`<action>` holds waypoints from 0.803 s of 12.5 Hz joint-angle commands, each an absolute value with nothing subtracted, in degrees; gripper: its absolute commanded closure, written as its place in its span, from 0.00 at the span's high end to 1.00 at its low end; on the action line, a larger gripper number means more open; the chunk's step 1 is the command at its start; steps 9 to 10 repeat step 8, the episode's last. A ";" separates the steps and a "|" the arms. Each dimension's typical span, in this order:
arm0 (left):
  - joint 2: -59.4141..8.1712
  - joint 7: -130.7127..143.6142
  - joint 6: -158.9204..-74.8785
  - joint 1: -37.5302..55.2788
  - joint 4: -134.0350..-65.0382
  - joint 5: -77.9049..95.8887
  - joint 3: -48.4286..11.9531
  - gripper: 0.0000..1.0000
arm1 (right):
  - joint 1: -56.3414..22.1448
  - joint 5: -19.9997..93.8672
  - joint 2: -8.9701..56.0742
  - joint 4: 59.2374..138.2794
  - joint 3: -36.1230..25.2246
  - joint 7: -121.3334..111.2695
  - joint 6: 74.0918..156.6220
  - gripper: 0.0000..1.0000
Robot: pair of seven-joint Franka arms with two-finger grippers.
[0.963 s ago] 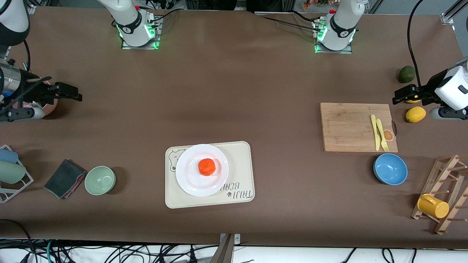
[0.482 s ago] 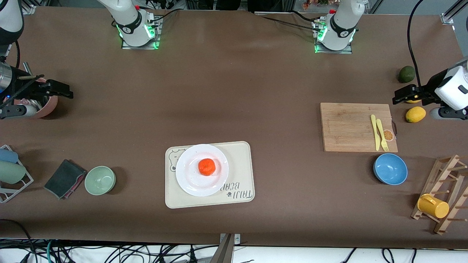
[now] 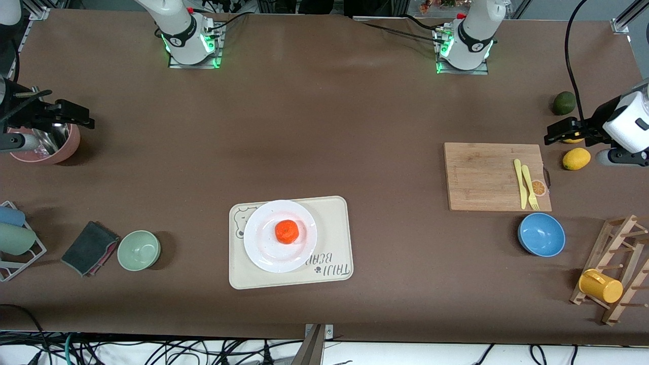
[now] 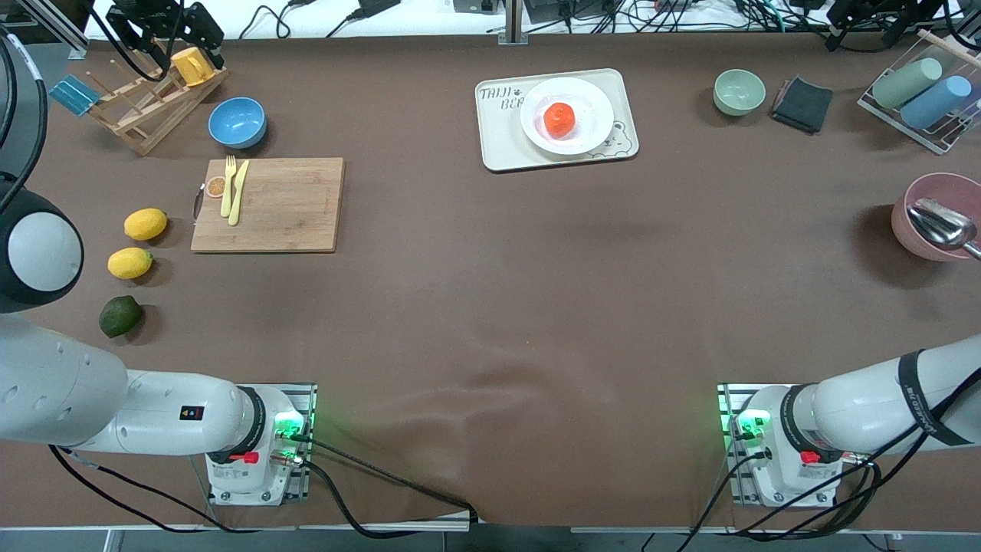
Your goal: Place orange and plate with both arms
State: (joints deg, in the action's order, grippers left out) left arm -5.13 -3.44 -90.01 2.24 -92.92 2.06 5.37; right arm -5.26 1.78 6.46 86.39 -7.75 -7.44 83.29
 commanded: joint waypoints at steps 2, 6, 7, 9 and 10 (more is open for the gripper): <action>-5.45 -3.87 -89.12 2.37 -91.76 0.88 5.45 1.00 | -5.36 -0.18 5.36 86.75 -7.29 -7.56 82.70 1.00; -5.45 -3.87 -89.12 2.37 -91.76 0.88 5.45 1.00 | -5.01 0.17 6.06 85.78 -7.47 -8.08 82.62 1.00; -5.45 -3.87 -89.12 2.37 -91.76 0.88 5.45 1.00 | -5.01 0.26 6.06 85.78 -7.47 -8.17 82.62 1.00; -5.45 -3.87 -89.12 2.37 -91.76 0.88 5.45 1.00 | -4.92 0.26 6.15 85.78 -7.47 -8.09 82.53 1.00; -5.45 -3.87 -89.12 2.37 -91.76 0.88 5.45 1.00 | -4.92 0.26 6.15 85.78 -7.47 -8.09 82.53 1.00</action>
